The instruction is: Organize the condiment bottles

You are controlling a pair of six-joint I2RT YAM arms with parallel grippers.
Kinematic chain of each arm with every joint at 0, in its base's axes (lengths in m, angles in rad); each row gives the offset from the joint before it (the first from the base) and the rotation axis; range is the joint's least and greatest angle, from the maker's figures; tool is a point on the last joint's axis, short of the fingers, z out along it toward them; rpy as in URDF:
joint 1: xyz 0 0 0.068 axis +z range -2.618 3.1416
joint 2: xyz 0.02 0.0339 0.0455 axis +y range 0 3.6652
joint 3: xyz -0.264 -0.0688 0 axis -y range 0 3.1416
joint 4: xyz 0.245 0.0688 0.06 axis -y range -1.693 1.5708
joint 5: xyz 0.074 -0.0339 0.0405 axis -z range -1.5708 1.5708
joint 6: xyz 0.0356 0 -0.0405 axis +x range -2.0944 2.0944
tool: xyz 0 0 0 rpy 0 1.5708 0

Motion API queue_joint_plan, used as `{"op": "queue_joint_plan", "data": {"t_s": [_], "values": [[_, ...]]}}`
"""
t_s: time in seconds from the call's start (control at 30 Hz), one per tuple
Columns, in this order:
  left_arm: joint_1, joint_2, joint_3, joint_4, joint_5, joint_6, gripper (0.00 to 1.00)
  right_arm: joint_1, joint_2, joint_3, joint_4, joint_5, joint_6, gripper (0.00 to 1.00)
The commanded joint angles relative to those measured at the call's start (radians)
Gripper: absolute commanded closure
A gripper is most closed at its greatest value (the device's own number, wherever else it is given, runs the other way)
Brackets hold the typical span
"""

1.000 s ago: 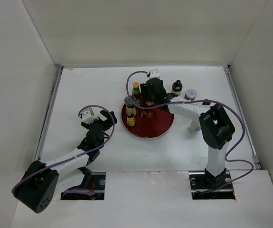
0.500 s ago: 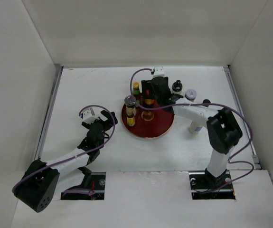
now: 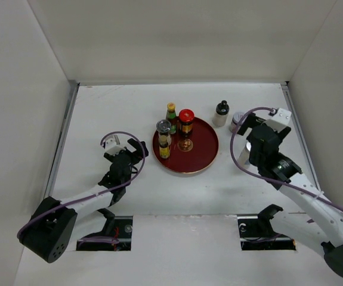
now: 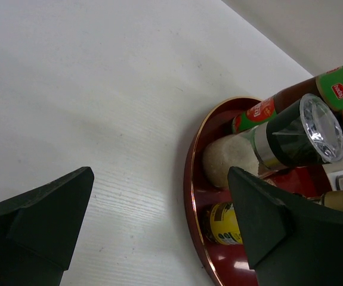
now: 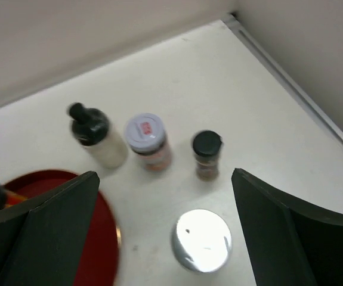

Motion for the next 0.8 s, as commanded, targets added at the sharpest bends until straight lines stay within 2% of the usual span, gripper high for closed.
{"op": "queue_joint_plan", "data": {"t_s": [0.0, 0.1, 0.2, 0.33, 0.53, 0.67, 0.77], "values": [[0.002, -0.001, 0.018, 0.048, 0.034, -0.022, 0.02, -0.028, 0.013, -0.028, -0.229, 0.081, 0.128, 0.00], [0.010, 0.004, 0.018, 0.050, 0.037, -0.025, 0.02, -0.048, 0.049, -0.042, -0.262, -0.012, 0.167, 0.00], [0.010, -0.001, 0.017, 0.050, 0.044, -0.028, 0.02, -0.076, 0.083, -0.066, -0.206, -0.089, 0.173, 0.00], [0.016, 0.004, 0.017, 0.050, 0.044, -0.028, 0.02, -0.136, 0.095, -0.102, -0.159, -0.099, 0.184, 0.00], [0.016, 0.015, 0.020, 0.050, 0.048, -0.031, 0.02, -0.162, 0.137, -0.132, -0.106, -0.129, 0.193, 0.00], [0.018, 0.002, 0.017, 0.050, 0.052, -0.031, 0.02, -0.177, 0.146, -0.128, -0.061, -0.207, 0.193, 0.21], [0.021, 0.005, 0.015, 0.050, 0.048, -0.031, 0.02, -0.177, 0.091, -0.122, -0.040, -0.215, 0.188, 0.39]]}}
